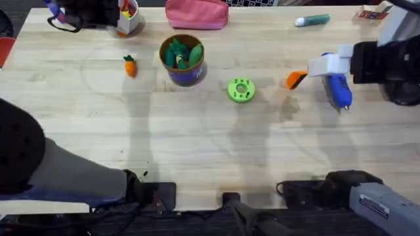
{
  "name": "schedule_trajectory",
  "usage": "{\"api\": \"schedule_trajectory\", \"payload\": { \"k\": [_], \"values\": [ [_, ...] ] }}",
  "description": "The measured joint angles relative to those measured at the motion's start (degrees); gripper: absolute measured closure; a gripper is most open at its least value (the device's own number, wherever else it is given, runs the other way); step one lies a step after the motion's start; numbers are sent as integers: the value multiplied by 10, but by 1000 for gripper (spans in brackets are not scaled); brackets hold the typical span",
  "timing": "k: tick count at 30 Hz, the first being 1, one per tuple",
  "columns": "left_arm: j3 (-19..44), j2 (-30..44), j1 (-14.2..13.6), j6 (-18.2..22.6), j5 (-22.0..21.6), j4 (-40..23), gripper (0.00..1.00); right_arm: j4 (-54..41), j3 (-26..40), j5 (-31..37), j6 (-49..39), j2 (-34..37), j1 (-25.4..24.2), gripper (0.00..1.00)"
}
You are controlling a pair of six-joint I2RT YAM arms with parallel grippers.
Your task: Pick up the gripper from the table and insert it into the empty holder that is missing its gripper. Then pick up a screw, insert it into the mounting hole, and use the screwdriver to tighten it. Finally, clean up the table by picking up the vegetable and placing it into the bucket.
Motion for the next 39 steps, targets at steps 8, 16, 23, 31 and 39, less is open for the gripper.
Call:
{"api": "schedule_trajectory", "payload": {
  "k": [8, 16, 23, 31, 39],
  "values": [
    [0, 0, 0, -4, -7, -13, 423, 0, 0, 0, 0, 0, 0, 8],
    [0, -32, 0, -15, -20, -24, 14, 0, 0, 0, 0, 0, 0, 7],
    [-5, -156, 0, -20, -23, -70, 14, 0, 0, 0, 0, 0, 0, 8],
    [-97, -318, 0, -39, -25, -78, 14, 0, 0, 0, 0, 0, 0, 8],
    [-116, -491, 0, -43, -25, -92, 15, 0, 0, 0, 0, 0, 0, 8]
  ]
}}
